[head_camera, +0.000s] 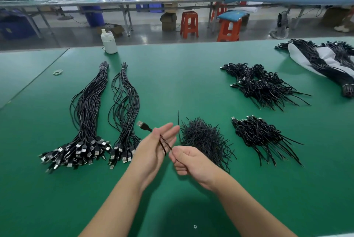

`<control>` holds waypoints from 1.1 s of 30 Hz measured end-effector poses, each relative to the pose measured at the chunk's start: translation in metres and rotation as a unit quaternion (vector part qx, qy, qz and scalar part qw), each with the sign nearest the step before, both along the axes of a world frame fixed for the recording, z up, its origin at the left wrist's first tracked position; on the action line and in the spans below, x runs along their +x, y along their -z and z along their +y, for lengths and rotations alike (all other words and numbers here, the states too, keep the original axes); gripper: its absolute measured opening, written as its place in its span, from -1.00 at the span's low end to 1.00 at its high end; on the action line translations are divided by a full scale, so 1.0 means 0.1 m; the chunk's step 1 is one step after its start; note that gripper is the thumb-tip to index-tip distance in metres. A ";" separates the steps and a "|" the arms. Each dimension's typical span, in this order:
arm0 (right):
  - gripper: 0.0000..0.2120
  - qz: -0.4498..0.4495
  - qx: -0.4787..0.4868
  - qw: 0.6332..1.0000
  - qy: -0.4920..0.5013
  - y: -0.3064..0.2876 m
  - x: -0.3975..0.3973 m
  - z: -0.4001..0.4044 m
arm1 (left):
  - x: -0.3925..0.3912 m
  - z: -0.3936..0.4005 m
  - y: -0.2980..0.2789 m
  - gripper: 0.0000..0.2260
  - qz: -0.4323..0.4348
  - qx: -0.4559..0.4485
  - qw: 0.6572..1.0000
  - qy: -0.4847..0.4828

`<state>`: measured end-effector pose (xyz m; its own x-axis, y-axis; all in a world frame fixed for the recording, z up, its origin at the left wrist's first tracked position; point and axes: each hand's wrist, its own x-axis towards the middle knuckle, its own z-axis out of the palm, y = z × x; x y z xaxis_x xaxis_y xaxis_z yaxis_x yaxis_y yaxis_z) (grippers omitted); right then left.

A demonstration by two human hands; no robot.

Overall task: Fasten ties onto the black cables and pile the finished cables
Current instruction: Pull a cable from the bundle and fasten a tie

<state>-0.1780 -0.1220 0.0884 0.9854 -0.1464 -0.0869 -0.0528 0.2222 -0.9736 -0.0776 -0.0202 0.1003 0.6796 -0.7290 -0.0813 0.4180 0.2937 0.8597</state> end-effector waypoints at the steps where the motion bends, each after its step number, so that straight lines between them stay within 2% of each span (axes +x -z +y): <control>1: -0.68 0.010 -0.023 1.000 0.011 0.02 0.01 0.03 | 0.03 -0.02 -0.06 -0.58 0.044 -0.035 0.998 -0.018; 3: -0.66 0.026 -0.098 0.994 0.038 0.06 0.02 0.05 | 0.12 0.00 -0.19 -0.59 0.094 -0.066 0.993 -0.017; 4: -0.66 0.027 -0.134 0.990 0.046 0.07 0.01 0.04 | 0.15 0.04 -0.24 -0.61 0.090 -0.063 0.994 -0.003; 6: -0.66 0.023 -0.182 0.982 0.045 0.06 0.02 0.03 | 0.22 0.14 -0.29 -0.64 0.040 -0.050 0.996 0.061; 8: -0.67 0.022 -0.203 0.978 0.035 0.04 0.03 0.02 | 0.30 0.29 -0.30 -0.63 -0.046 -0.035 0.982 0.178; 10: -0.67 0.033 -0.196 0.979 0.040 0.01 0.04 -0.01 | 0.40 0.44 -0.31 -0.61 -0.147 0.007 0.936 0.320; 12: -0.67 0.039 -0.179 0.981 0.057 -0.01 0.06 -0.06 | 0.44 0.55 -0.28 -0.57 -0.239 0.112 0.868 0.420; 14: -0.67 0.033 -0.173 0.982 0.063 -0.04 0.08 -0.07 | 0.36 0.57 -0.22 -0.60 -0.304 0.250 0.813 0.430; 16: -0.67 0.027 -0.178 0.982 0.056 -0.06 0.12 -0.04 | 0.23 0.53 -0.09 -0.66 -0.357 0.351 0.792 0.349; 17: -0.67 0.024 -0.177 0.982 0.055 -0.06 0.15 -0.02 | 0.18 0.50 -0.03 -0.69 -0.371 0.368 0.803 0.286; 19: -0.70 0.012 -0.168 0.985 0.050 -0.08 0.18 0.00 | 0.11 0.46 0.06 -0.70 -0.368 0.334 0.853 0.157; 22: -0.70 -0.015 -0.168 0.985 0.032 -0.13 0.19 0.04 | 0.02 0.38 0.16 -0.68 -0.292 0.238 0.926 0.007; 24: -0.65 -0.021 -0.170 0.985 0.036 -0.16 0.20 0.08 | -0.01 0.34 0.21 -0.69 -0.231 0.193 0.952 -0.060; 28: -0.63 -0.020 -0.160 0.985 0.055 -0.17 0.21 0.11 | 0.01 0.28 0.23 -0.63 -0.115 0.079 0.989 -0.050; 31: -0.65 -0.014 -0.182 0.981 0.057 -0.16 0.22 0.08 | 0.04 0.22 0.16 -0.56 -0.062 0.007 0.997 -0.052; 33: -0.67 -0.014 -0.199 0.979 0.048 -0.11 0.23 0.09 | 0.10 0.17 0.05 -0.55 -0.015 -0.049 0.995 -0.086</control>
<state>-0.1552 -0.1130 0.0995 0.9665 -0.2557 0.0223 -0.0230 -0.1730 -0.9846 -0.0678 -0.0033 0.0951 0.7962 -0.6050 0.0061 0.3295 0.4421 0.8343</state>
